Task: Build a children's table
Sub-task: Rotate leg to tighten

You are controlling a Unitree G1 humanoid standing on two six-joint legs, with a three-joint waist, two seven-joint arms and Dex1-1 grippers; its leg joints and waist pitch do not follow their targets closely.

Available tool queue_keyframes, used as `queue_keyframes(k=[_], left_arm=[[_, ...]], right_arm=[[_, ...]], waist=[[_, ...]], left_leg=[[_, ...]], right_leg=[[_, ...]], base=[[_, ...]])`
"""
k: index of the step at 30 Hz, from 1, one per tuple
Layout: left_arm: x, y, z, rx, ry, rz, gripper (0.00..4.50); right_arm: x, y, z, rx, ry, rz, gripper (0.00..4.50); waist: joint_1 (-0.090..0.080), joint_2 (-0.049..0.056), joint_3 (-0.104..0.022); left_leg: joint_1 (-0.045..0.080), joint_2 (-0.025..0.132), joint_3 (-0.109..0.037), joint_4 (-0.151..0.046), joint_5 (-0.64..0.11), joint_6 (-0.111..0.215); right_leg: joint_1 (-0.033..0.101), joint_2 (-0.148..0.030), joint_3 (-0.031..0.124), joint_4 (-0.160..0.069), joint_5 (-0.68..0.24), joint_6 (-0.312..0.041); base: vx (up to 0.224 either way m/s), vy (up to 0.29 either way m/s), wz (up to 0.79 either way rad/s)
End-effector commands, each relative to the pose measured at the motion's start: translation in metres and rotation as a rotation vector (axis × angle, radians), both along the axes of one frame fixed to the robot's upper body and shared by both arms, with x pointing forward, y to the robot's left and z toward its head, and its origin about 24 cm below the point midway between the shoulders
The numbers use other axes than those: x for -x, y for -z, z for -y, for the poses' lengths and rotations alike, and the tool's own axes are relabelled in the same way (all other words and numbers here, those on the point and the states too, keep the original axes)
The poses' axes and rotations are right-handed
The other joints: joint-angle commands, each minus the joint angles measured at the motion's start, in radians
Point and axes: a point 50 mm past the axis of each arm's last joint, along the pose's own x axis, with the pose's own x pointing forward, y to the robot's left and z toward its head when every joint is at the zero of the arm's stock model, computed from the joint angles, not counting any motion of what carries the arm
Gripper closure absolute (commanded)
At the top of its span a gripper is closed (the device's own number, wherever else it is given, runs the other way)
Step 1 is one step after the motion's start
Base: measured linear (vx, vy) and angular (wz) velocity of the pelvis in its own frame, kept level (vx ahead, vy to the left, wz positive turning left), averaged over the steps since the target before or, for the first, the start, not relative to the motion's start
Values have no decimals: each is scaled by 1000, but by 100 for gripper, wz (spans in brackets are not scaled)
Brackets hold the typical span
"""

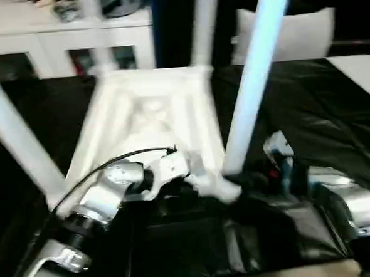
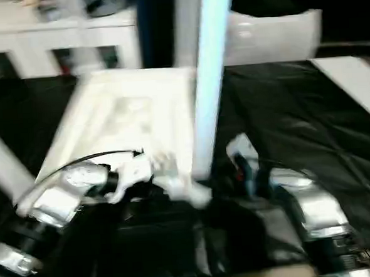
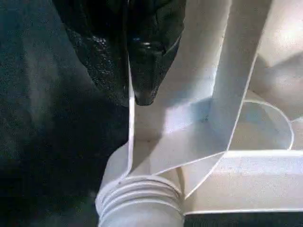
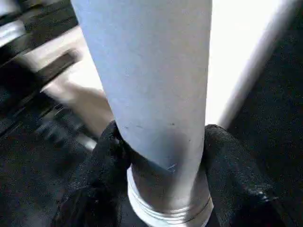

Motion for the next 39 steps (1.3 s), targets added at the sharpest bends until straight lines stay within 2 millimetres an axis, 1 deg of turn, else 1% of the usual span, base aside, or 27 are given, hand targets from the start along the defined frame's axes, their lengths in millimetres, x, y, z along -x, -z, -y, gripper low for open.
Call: queue_keyframes(k=[1, 3, 4, 5, 6, 8, 9, 10, 12, 13, 15, 16, 19, 20, 21, 23, 24, 26, 27, 28, 30, 32, 33, 36, 37, 38, 39], left_arm=[[4, -6, 37, 68, -60, -3, 450], [1, -8, 40, 63, -103, 9, 450], [1, -8, 40, 63, -103, 9, 450], [0, -9, 41, 59, -121, 19, 450], [-2, -10, 41, 59, -126, 28, 450], [-3, -12, 40, 60, -131, 39, 450], [-3, -12, 35, 44, -99, 65, 450], [-2, -11, 32, 33, -82, 79, 450], [-2, -10, 27, 19, -70, 85, 450], [-2, -9, 25, 14, -64, 86, 450], [-1, -8, 22, 5, -43, 88, 450], [0, -8, 20, 2, -23, 89, 450], [8, -5, 13, -4, 115, 85, 450], [11, -5, 12, 0, 163, 83, 450], [12, -4, 11, 1, 180, 78, 450], [16, -2, 5, -27, 273, 81, 450], [18, -1, 3, -40, 306, 79, 450], [19, 0, 0, -53, 351, 76, 450], [21, 0, -3, -66, 414, 69, 450], [21, -1, -4, -69, 427, 66, 450], [23, -2, -5, -72, 474, 63, 450], [23, -2, -5, -76, 497, 62, 450], [24, -3, -6, -80, 528, 61, 450], [26, -3, -8, -103, 596, 56, 450], [25, -3, -9, -107, 605, 56, 450], [25, -4, -10, -115, 624, 55, 450], [25, -4, -10, -119, 634, 56, 450]], right_arm=[[-16, 3, -17, 12, 191, -53, 254], [-16, 0, -23, -15, 185, -38, 254], [-16, 0, -23, -15, 185, -38, 198], [-16, -2, -24, -13, 183, -8, 198], [-16, -2, -24, -13, 183, 9, 184], [-13, -2, -23, -22, 159, 13, 176], [-10, -3, -17, -24, 139, 34, 162], [-9, -4, -13, -26, 134, 47, 151], [-8, -7, -5, -21, 125, 72, 141], [-7, -8, -2, -20, 108, 83, 119], [-5, -12, 5, -21, 72, 101, 110], [-3, -14, 9, -24, 40, 113, 105], [9, -21, 25, 14, -123, 129, 75], [10, -22, 29, 22, -152, 126, 75], [11, -23, 31, 25, -163, 125, 63], [15, -26, 38, 36, -235, 109, 56], [17, -27, 41, 42, -262, 100, 33], [18, -27, 43, 72, -308, 94, 21], [20, -26, 45, 135, -377, 100, 21], [20, -26, 45, 147, -392, 102, 21], [21, -26, 45, 153, -444, 107, 21], [23, -26, 44, 141, -475, 93, 46], [25, -26, 44, 126, -513, 75, 54], [29, -25, 42, 91, -598, 22, 80], [29, -25, 41, 88, -605, 20, 91], [29, -24, 39, 82, -621, 15, 98], [29, -23, 38, 78, -632, 18, 102]], waist=[[0, -10, -50], [-3, -6, -54], [0, -5, -56], [1, -6, -59], [4, -5, -61], [10, -5, -62], [14, -4, -63], [18, -4, -65], [22, -5, -70], [27, -4, -68], [32, -2, -66], [35, -3, -65], [43, -5, -63], [47, -6, -61], [51, -6, -61], [57, -7, -61], [61, -7, -61], [65, -7, -61], [69, -6, -61], [70, -7, -61], [77, -6, -63], [81, -7, -65], [83, -7, -64], [88, -8, -66], [87, -8, -66], [89, -12, -65], [90, -11, -65]], left_leg=[[-16, 13, -6, -70, -246, 13], [-14, 14, -7, -70, -238, 24], [-11, 16, -6, -71, -228, 31], [-17, 21, -6, -75, -197, 47], [-19, 27, -6, -77, -180, 56], [-17, 27, -3, -76, -165, 65], [-19, 28, -1, -74, -142, 72], [-20, 28, -1, -73, -133, 76], [-24, 27, -1, -70, -90, 91], [-23, 28, 1, -70, -70, 100], [-21, 29, 3, -71, -88, 100], [-20, 30, 3, -72, -110, 101], [-19, 31, 3, -73, -133, 103], [-18, 32, 3, -75, -140, 104], [-16, 33, 4, -75, -144, 102], [-14, 32, 5, -75, -148, 97], [-11, 33, 5, -75, -152, 98], [-10, 37, 5, -76, -146, 94], [-9, 38, 5, -76, -144, 91], [-9, 37, 6, -76, -144, 91], [-10, 39, 6, -75, -136, 90], [-8, 40, 7, -74, -128, 92], [-10, 40, 6, -74, -126, 98], [-13, 40, 7, -72, -116, 105], [-14, 41, 7, -73, -113, 103], [-14, 40, 7, -72, -113, 103], [-13, 40, 8, -73, -115, 99]], right_leg=[[52, -58, 32, -126, -583, -30], [52, -59, 32, -131, -557, -31], [51, -59, 34, -129, -530, -37], [55, -58, 41, -120, -450, -62], [54, -56, 46, -110, -388, -86], [54, -57, 51, -103, -339, -116], [56, -57, 54, -98, -292, -134], [58, -58, 54, -96, -274, -139], [64, -59, 57, -84, -195, -161], [64, -59, 57, -80, -166, -174], [64, -59, 56, -84, -190, -176], [65, -60, 56, -89, -217, -169], [65, -60, 56, -93, -252, -151], [63, -61, 57, -94, -270, -145], [61, -62, 59, -94, -284, -142], [59, -61, 58, -95, -295, -144], [57, -61, 58, -95, -302, -143], [56, -62, 59, -94, -299, -149], [55, -64, 59, -92, -292, -153], [55, -63, 59, -92, -290, -152], [56, -66, 61, -86, -261, -166], [57, -64, 62, -82, -235, -179], [59, -65, 61, -81, -232, -181], [61, -65, 60, -80, -233, -177], [61, -65, 60, -79, -231, -178], [60, -66, 59, -80, -242, -176], [59, -66, 60, -82, -256, -171]], base=[[0, 0, 0], [0, 0, 0], [0, 0, 0], [0, 0, 0], [0, 0, 0], [0, 0, 0], [0, 0, 0], [0, 0, 0], [0, 0, 0], [0, 0, 0], [0, 0, 0], [0, 0, 0], [0, 0, 0], [0, 0, 0], [0, 0, 0], [0, 0, 0], [0, 0, 0], [0, 0, 0], [0, 0, 0], [0, 0, 0], [0, 0, 0], [0, 0, 0], [0, 0, 0], [0, 0, 0], [0, 0, 0], [0, 0, 0], [0, 0, 0]])
